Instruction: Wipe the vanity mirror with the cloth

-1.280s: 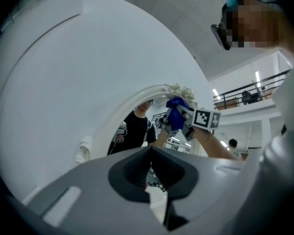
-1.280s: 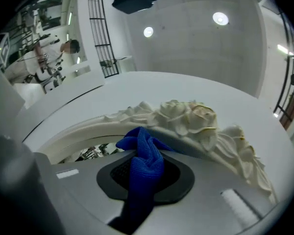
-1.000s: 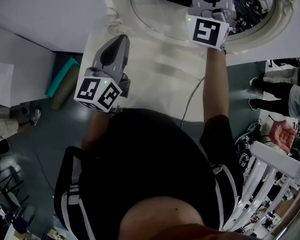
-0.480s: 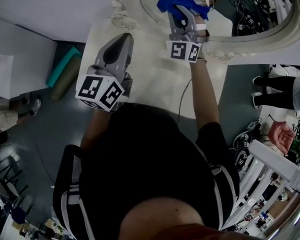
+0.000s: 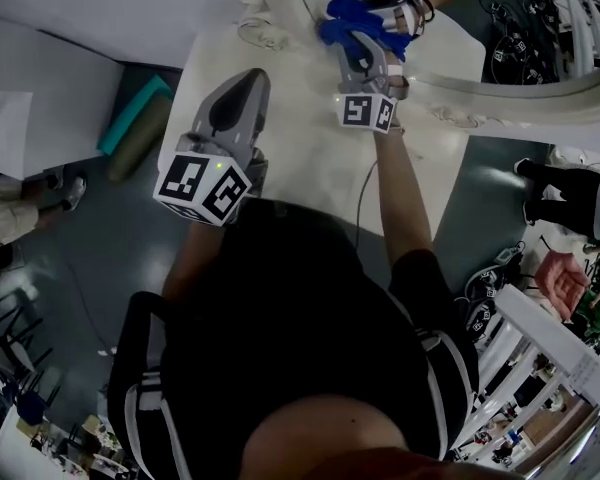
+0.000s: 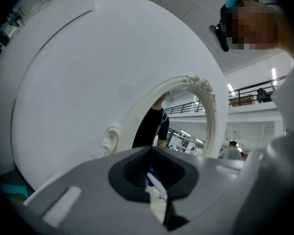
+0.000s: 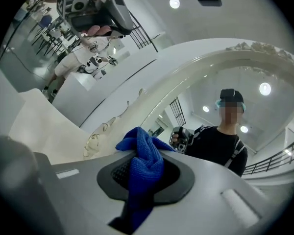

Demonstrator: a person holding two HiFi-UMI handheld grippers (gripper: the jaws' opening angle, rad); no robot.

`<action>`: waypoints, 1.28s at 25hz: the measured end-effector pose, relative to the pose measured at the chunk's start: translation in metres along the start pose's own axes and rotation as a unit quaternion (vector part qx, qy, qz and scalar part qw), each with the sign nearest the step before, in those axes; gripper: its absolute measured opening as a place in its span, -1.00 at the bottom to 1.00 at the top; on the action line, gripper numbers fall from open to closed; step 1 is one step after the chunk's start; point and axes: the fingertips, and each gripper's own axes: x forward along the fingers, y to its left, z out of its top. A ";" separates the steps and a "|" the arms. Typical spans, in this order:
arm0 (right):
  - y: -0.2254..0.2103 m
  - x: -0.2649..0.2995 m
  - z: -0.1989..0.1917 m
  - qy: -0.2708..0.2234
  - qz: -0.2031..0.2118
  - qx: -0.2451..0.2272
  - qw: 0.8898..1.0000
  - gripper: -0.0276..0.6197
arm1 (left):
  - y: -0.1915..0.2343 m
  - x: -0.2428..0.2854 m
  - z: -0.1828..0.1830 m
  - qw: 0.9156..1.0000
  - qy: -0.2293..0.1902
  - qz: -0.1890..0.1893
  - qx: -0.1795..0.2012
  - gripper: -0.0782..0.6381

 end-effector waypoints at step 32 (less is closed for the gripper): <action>-0.021 -0.034 0.056 -0.103 0.026 0.347 0.932 -0.77 | -0.007 -0.026 0.015 0.999 -0.030 0.004 0.010 -0.75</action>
